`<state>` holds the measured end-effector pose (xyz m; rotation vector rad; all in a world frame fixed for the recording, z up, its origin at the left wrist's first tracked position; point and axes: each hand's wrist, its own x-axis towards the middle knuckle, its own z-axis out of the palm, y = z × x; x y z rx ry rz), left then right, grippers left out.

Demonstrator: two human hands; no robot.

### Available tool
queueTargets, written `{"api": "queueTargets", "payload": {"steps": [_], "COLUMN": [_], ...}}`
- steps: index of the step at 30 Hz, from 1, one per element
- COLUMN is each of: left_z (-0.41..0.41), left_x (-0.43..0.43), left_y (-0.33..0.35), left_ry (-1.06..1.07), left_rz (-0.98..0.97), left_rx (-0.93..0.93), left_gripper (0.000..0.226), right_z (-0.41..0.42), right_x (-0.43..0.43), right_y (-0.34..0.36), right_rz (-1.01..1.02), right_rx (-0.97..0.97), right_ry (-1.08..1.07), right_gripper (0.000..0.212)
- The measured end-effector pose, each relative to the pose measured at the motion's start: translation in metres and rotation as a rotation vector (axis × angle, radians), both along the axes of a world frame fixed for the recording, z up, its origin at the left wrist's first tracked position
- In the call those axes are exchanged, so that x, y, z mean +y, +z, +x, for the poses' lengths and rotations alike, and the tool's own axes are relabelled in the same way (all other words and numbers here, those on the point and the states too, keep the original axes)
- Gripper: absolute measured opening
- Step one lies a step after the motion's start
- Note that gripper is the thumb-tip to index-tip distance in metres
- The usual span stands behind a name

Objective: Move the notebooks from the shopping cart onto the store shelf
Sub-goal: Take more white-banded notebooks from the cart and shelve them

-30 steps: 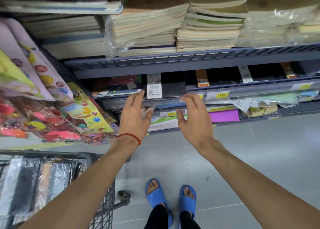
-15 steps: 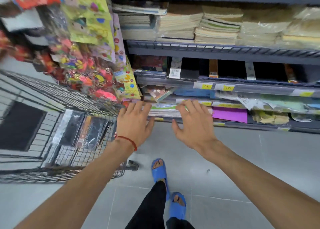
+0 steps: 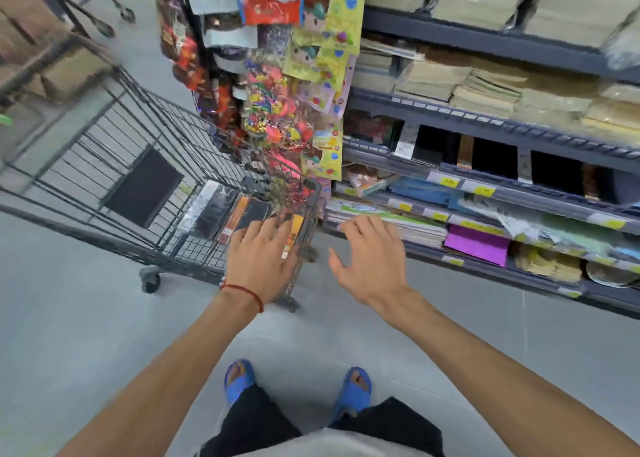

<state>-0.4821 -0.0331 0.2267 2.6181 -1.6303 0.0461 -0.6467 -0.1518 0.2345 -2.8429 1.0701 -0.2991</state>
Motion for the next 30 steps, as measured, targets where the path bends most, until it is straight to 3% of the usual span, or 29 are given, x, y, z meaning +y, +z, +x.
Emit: {"api": "queueTargets", "payload": {"steps": [14, 25, 30], "left_z": [0.196, 0.327, 0.377], "left_x": [0.134, 0.096, 0.062], "left_y": [0.007, -0.020, -0.049], "left_ry": [0.030, 0.008, 0.002], "left_rz": [-0.027, 0.082, 0.185], "left_rx": [0.045, 0.100, 0.142], "left_gripper": [0.039, 0.039, 0.040], "right_z": [0.188, 0.305, 0.360], "right_x": [0.129, 0.092, 0.060], "right_y": [-0.003, -0.035, -0.070], "right_rz": [0.137, 0.254, 0.355], "right_rx": [-0.136, -0.197, -0.093], "right_ry": [-0.086, -0.214, -0.199], "right_gripper": [0.035, 0.034, 0.034]}}
